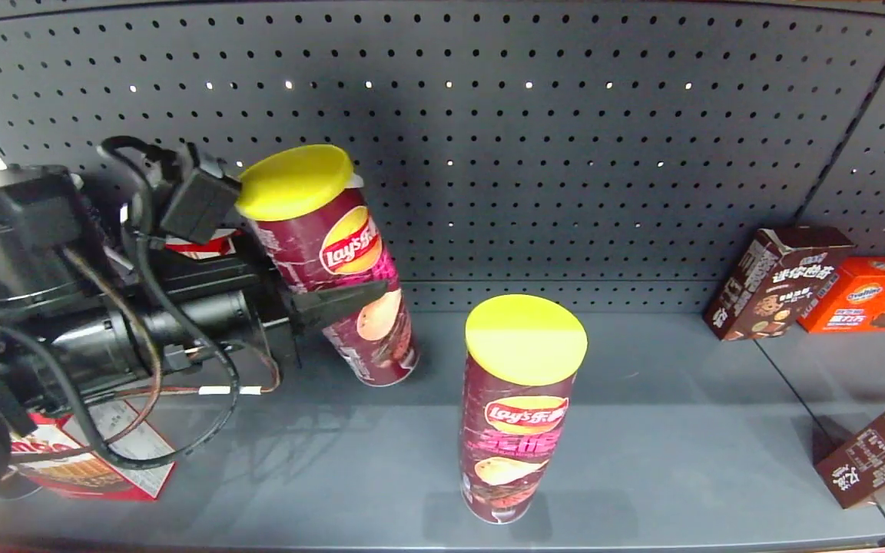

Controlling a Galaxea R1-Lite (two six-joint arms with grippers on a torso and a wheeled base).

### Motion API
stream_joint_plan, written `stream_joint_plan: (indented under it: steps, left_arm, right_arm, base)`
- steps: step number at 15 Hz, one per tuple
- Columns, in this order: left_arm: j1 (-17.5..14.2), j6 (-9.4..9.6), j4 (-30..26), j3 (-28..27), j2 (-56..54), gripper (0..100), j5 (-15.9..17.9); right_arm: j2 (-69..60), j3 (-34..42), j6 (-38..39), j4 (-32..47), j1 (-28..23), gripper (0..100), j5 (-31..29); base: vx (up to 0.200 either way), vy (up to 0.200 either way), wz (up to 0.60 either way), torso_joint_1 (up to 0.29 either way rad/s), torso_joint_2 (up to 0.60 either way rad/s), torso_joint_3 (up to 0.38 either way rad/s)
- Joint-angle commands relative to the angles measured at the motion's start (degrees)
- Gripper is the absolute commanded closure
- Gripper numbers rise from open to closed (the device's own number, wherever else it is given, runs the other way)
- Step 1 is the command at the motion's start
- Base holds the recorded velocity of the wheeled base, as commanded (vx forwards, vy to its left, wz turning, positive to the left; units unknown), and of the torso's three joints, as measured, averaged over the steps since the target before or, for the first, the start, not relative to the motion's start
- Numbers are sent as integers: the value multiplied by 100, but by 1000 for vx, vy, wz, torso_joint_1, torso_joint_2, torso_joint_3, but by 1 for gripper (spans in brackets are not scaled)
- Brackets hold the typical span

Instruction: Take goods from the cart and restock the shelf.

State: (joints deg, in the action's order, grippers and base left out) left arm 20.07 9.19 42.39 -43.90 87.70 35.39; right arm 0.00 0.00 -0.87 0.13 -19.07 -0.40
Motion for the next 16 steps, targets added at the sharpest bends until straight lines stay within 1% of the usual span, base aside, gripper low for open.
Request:
stream_joint_plan:
  steps: [1, 2, 4, 6, 7, 8, 10, 11, 13, 16]
  left_arm:
    - [156, 39, -424, -708, 573, 100, 117]
    - [182, 144, -477, -1015, 854, 100, 117]
    - [156, 206, -565, -1437, 1276, 100, 117]
    - [156, 575, -969, -1701, 1399, 100, 161]
    - [156, 698, -1259, -1868, 1425, 100, 188]
    - [164, 751, -1505, -2070, 1513, 100, 188]
    - [182, 751, -1787, -2492, 1636, 100, 214]
    - [182, 760, -1945, -2694, 1715, 100, 399]
    - [182, 751, -2217, -2923, 1830, 100, 697]
    - [191, 768, -2235, -3107, 2058, 100, 697]
  right_arm:
    - [0, 0, -1, 4, -1, 0, -4]
    - [0, 0, -1, -5, -1, 0, 5]
    - [0, 0, -1, 4, -1, 0, -4]
    - [0, 0, -1, -5, -1, 0, -4]
    - [0, 0, -1, -5, -1, 0, 5]
    - [0, 0, -1, -5, -1, 0, 5]
    - [0, 0, -1, 4, -1, 0, -4]
    - [0, 0, -1, 4, -1, 0, -4]
    - [0, 0, -1, 4, -1, 0, -4]
    - [0, 0, -1, -5, -1, 0, -4]
  base:
    - [0, 0, 0, 0, 0, 0]
    - [0, 0, 0, 0, 0, 0]
    - [0, 0, 0, 0, 0, 0]
    - [0, 0, 0, 0, 0, 0]
    - [0, 0, 0, 0, 0, 0]
    - [0, 0, 0, 0, 0, 0]
    - [0, 0, 0, 0, 0, 0]
    - [0, 0, 0, 0, 0, 0]
    - [0, 0, 0, 0, 0, 0]
    - [0, 0, 0, 0, 0, 0]
